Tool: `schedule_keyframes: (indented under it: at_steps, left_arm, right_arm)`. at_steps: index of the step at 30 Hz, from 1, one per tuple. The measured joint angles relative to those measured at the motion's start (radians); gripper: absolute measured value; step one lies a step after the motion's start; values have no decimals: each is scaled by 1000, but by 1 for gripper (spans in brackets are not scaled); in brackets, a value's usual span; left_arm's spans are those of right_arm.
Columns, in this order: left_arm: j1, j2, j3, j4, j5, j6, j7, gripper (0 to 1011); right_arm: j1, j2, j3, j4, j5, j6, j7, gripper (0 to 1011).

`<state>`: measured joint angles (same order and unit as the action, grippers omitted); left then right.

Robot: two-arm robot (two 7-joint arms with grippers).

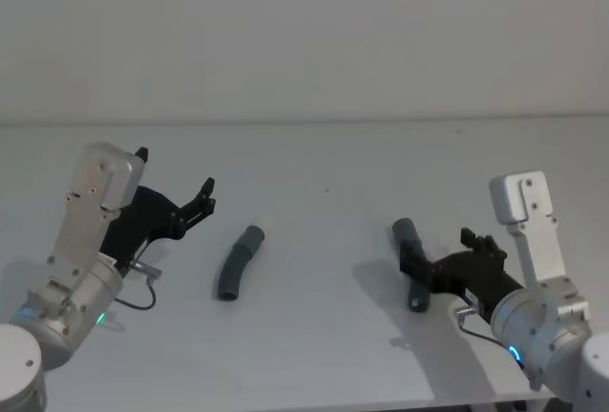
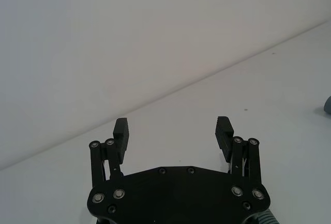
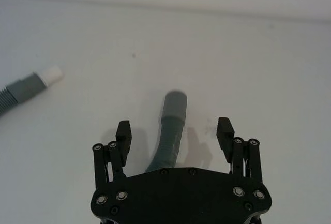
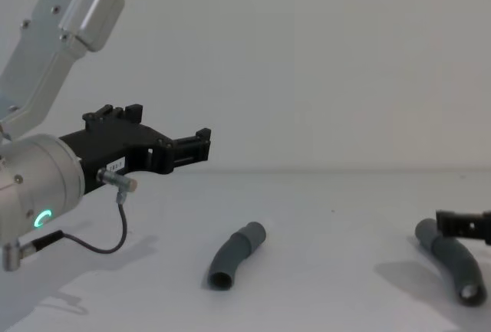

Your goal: Use both hands to pick up one end of the pipe from the table, align the ends, and insert them.

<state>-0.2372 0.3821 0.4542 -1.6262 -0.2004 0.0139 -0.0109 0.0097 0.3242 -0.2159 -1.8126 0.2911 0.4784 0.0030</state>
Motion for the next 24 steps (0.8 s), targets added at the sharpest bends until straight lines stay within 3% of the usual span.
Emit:
schedule_keyframes:
  at_steps: [5,12,24]
  left_arm:
    - [0,0,0,0,0,0,0,1001]
    - [0,0,0,0,0,0,0,1001]
    - [0,0,0,0,0,0,0,1001]
  right_arm:
    - [11,-3,2,7,6,80,-6,1003]
    - [29,-2,-7,23,2,142,-7,1003]
    - [65,-5,-25,60,-18,178,1,1003]
